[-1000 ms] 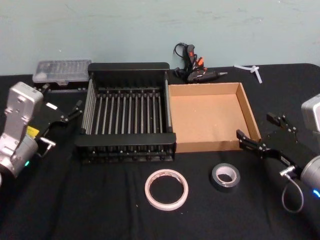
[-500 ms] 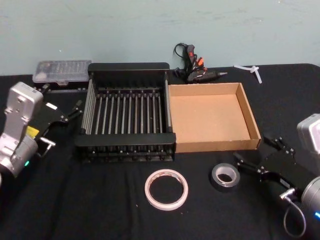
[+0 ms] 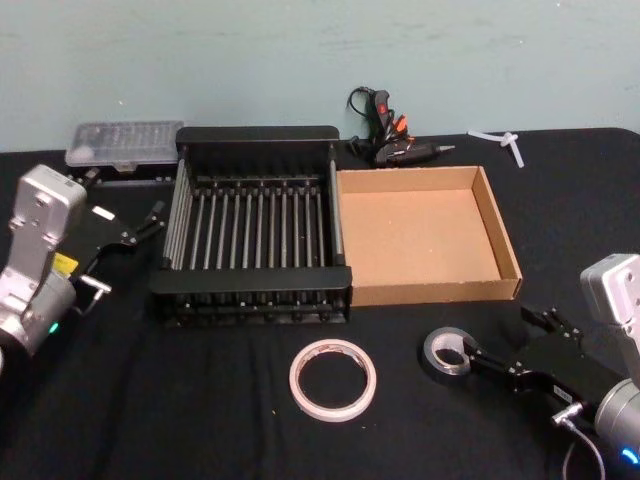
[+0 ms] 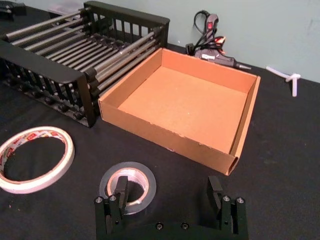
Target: Pick up the white tape and place it into the black box , Pick up the silver tape and place it into the brown box.
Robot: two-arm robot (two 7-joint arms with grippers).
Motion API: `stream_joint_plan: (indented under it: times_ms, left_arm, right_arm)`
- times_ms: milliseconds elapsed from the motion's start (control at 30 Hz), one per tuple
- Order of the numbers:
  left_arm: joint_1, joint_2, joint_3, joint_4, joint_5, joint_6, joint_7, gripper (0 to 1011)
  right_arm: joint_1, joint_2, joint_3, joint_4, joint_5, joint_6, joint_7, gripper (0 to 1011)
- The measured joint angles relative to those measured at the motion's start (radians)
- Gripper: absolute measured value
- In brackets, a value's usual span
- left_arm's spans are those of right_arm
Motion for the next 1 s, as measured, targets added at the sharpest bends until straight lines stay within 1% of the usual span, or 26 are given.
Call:
stream_joint_plan:
  times_ms: [333, 700, 1000]
  left_arm:
    - [0.0, 0.0, 0.0, 0.0, 0.0, 0.0, 0.0, 1001]
    - [0.0, 0.0, 0.0, 0.0, 0.0, 0.0, 0.0, 1001]
    - [0.0, 0.0, 0.0, 0.0, 0.0, 0.0, 0.0, 1001]
  right_arm:
    - [0.027, -0.033, -0.005, 0.04, -0.032, 0.014, 0.015, 1002]
    - [0.066, -0.068, -0.019, 0.073, -0.064, 0.031, 0.049, 1002]
    - [0.072, -0.085, -0.013, 0.083, -0.084, 0.057, 0.058, 1003]
